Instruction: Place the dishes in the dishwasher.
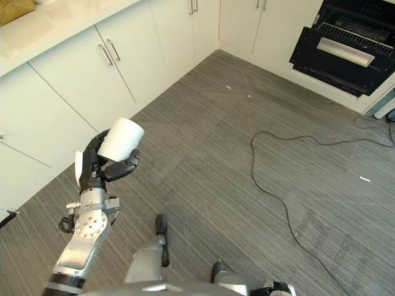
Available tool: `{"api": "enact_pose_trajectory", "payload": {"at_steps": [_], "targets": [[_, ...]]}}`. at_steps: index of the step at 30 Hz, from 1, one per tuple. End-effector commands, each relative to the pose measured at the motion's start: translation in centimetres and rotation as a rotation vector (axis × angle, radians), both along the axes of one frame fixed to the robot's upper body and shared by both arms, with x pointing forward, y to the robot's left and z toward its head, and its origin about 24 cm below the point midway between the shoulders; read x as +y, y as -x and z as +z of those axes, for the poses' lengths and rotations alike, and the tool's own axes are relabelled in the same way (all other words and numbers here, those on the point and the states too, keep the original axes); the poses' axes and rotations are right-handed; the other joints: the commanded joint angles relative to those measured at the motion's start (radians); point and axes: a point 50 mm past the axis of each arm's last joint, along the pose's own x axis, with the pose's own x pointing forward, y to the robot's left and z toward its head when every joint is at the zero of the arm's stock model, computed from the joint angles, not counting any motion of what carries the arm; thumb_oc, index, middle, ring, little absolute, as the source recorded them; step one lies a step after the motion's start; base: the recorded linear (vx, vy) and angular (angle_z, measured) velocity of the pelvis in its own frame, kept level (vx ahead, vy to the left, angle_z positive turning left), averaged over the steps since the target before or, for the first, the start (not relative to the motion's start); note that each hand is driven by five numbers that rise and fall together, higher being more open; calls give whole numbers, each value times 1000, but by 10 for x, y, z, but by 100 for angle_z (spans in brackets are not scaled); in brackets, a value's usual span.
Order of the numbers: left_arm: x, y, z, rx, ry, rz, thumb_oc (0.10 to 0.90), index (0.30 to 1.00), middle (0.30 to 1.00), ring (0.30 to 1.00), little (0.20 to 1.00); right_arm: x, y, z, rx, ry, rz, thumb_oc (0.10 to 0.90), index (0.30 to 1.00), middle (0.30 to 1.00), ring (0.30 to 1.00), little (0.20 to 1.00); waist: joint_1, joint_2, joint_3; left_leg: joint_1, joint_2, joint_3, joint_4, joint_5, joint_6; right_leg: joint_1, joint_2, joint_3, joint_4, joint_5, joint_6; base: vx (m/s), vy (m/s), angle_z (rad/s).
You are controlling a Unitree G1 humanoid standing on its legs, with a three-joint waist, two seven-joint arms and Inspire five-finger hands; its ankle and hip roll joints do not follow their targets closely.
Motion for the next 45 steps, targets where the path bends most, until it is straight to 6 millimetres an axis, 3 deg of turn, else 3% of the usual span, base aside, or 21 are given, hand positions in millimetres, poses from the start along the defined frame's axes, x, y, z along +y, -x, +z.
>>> {"api": "enact_pose_trajectory", "payload": {"at_steps": [1,6,8,9,11,12,14,17,19,23,27,28,30,32,34,35,39,41,43,44,45], "targets": [[8,-7,63,-337,-87,38,400,300,300,300,300,7,-3,-1,27,45,162,800,900,900,900,900,30,-22,-88,-60,46,26,-20,109,-34,108,-29,28,11,-118,105,518,173,-45],[-5,-11,73,-371,-79,-58,400,300,300,300,300,21,-28,1,-17,34,318,800,900,900,900,900,63,-62,-140,-12,11,25,0,127,7,134,-85,54,107,-117,140,394,175,-66],[-12,-16,87,-422,-118,-102,400,300,300,300,300,22,-34,2,-35,33,279,800,900,900,900,900,64,-90,-157,7,-37,29,15,83,47,77,-126,67,245,-12,184,304,249,10],[-19,-20,99,-468,-142,-129,400,300,300,300,300,24,-33,1,-35,25,271,800,900,900,900,900,42,-105,-159,60,-85,32,5,29,88,-2,-153,89,452,153,218,242,256,14],[-23,-22,103,-482,-154,-143,400,300,300,300,300,27,-32,1,-29,23,295,800,900,900,900,900,27,-101,-156,99,-101,35,-7,-1,108,-48,-158,98,552,236,227,328,328,22],[-32,-29,109,-495,-184,-181,400,300,300,300,300,28,-44,4,-68,30,313,800,900,900,900,900,-9,-76,-127,174,-108,23,-20,-48,144,-132,-149,98,759,317,234,504,430,35],[-35,-29,108,-483,-199,-200,400,300,300,300,300,28,-57,7,-119,28,281,800,900,900,900,900,-41,-50,-97,243,-106,12,-40,-89,159,-244,-115,95,862,264,224,453,315,48],[-39,-30,106,-479,-190,-221,400,300,300,300,300,33,-65,9,-152,21,304,800,900,900,900,900,-80,-35,-77,298,-115,-15,-47,-120,149,-362,-71,68,803,166,201,311,83,17],[-40,-30,102,-466,-159,-234,400,300,300,300,300,33,-58,7,-129,14,314,800,900,900,900,900,-120,-44,-64,360,-134,-45,-47,-162,128,-431,-69,14,539,96,164,628,-47,34],[-42,-32,93,-418,-140,-266,400,300,300,300,300,25,-32,1,-31,7,257,800,900,900,900,900,-160,-60,-87,434,-141,-99,-47,-251,96,-427,-38,7,216,132,165,466,-124,46],[-42,-32,87,-390,-140,-281,400,300,300,300,300,23,-7,-4,53,-18,224,800,900,900,900,900,-156,-55,-113,478,-115,-117,8,-268,79,-357,-16,6,216,106,117,433,-164,85],[-43,-32,85,-380,-125,-290,400,300,300,300,300,23,-1,-6,80,-28,230,800,900,900,900,900,-155,-52,-122,466,-104,-124,77,-262,67,-325,0,5,203,93,96,408,-227,17],[-43,-30,84,-365,-108,-317,400,300,300,300,300,15,9,-5,114,-25,220,800,900,900,900,900,-150,-52,-116,362,-77,-133,410,-131,5,-240,10,-7,161,68,45,466,-333,11],[-40,-27,84,-363,-104,-317,400,300,300,300,300,8,0,-3,87,-9,218,800,900,900,900,900,-123,-72,-95,265,-112,-169,672,-53,-7,-178,5,11,127,53,15,270,-237,5],[-39,-25,84,-364,-96,-321,400,300,300,300,300,2,-13,1,41,11,191,800,900,900,900,900,-84,-103,-71,137,-180,-176,800,-76,-1,-109,-18,43,91,37,10,360,-162,-27],[-39,-25,85,-364,-97,-323,400,300,300,300,300,2,-13,1,40,10,189,800,900,900,900,900,-82,-98,-69,132,-175,-176,815,-87,0,-105,-12,43,85,36,11,453,-146,-54],[-35,-22,83,-355,-92,-311,400,300,300,300,300,-1,-27,5,-30,28,134,800,900,900,900,900,-50,-73,-70,50,-84,-141,468,-104,24,-12,-22,75,19,1,51,479,83,-42],[-33,-21,83,-358,-107,-301,400,300,300,300,300,-1,-29,5,-46,33,126,800,900,900,900,900,-41,-39,-81,71,-14,-166,94,-45,15,19,-29,114,11,-42,80,648,216,-76],[-34,-22,80,-342,-123,-288,400,300,300,300,300,-3,-35,8,-74,43,113,800,900,900,900,900,-21,-19,-89,42,-30,-249,-45,0,-12,56,-39,172,11,-58,97,601,176,-89],[-45,-22,73,-313,-105,-344,400,300,300,300,300,1,-72,16,-117,55,63,800,900,900,900,900,6,-4,-118,49,-39,-275,-43,3,-22,84,-53,179,11,-78,104,594,329,-133],[-40,-24,78,-345,-71,-323,400,300,300,300,300,-16,-30,9,-66,48,-38,800,900,900,900,900,-33,14,-125,90,-19,-254,-47,33,-22,80,-64,213,11,-84,113,436,284,-148]]}}
